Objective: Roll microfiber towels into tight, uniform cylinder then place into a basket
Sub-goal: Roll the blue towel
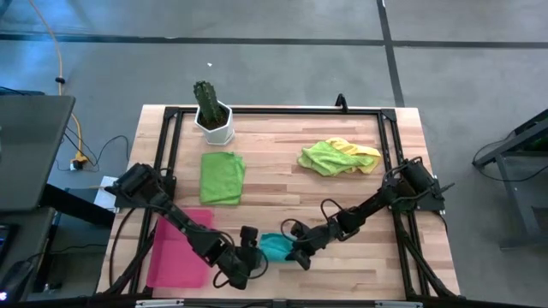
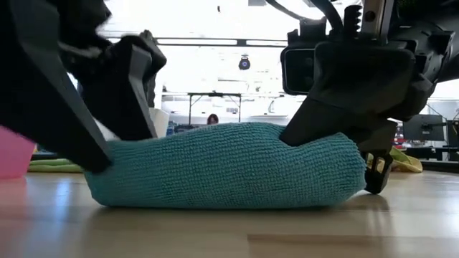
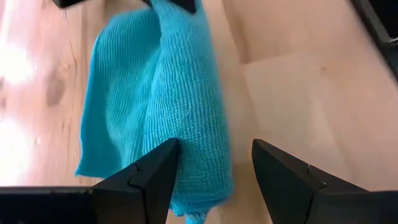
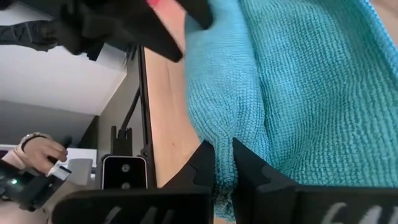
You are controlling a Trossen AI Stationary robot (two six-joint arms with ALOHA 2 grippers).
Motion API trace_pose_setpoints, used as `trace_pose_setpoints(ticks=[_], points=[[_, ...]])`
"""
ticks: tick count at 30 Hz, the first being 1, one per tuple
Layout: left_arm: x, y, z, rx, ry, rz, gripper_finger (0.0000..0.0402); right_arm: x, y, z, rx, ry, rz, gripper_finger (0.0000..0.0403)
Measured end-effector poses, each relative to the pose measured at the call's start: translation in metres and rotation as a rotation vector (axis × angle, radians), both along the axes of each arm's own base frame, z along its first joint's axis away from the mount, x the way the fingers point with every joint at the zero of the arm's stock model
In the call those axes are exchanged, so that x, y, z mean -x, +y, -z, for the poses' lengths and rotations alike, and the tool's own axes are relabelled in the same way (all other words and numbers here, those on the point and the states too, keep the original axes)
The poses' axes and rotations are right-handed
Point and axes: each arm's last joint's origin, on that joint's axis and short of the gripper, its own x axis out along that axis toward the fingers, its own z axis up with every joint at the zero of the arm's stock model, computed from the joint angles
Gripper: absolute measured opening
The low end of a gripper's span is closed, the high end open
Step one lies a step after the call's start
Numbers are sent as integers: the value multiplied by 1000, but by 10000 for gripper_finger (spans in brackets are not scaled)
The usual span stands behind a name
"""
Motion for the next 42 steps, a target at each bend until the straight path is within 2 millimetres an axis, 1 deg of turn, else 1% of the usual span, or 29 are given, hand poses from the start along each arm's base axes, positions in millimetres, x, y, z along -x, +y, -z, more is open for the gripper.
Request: trace_pose_setpoints(ticks=[2,4,9,13,16,19,23,27,30,33,36,39,42], points=[[-2,3,4,14,8,-25,193,0,0,0,6,-3,-5,5],[-4,5,6,40,13,-57,181,0,0,0,7,-4,-6,5],[-10,15,7,114,33,-96,125,0,1,0,23,-14,-21,5],[-17,24,10,193,74,-80,79,0,1,0,32,-19,-29,6],[-23,27,15,281,94,-56,52,1,1,0,88,-53,-82,17],[-30,30,23,389,122,-68,35,5,4,0,183,-114,-187,37],[-34,34,27,486,156,-93,26,8,3,-11,308,-188,-286,67],[-36,39,27,575,184,-132,29,12,0,-31,438,-268,-401,88],[-39,43,27,674,208,-179,29,22,-1,-39,575,-262,-523,100],[-41,48,27,732,225,-225,30,33,0,-49,716,-269,-591,114],[-44,52,26,795,234,-269,30,40,9,-57,820,-350,-656,128],[-47,58,26,845,238,-328,30,43,25,-65,911,-508,-693,141],[-50,63,26,884,233,-340,30,47,34,-63,1043,-557,-695,151]])
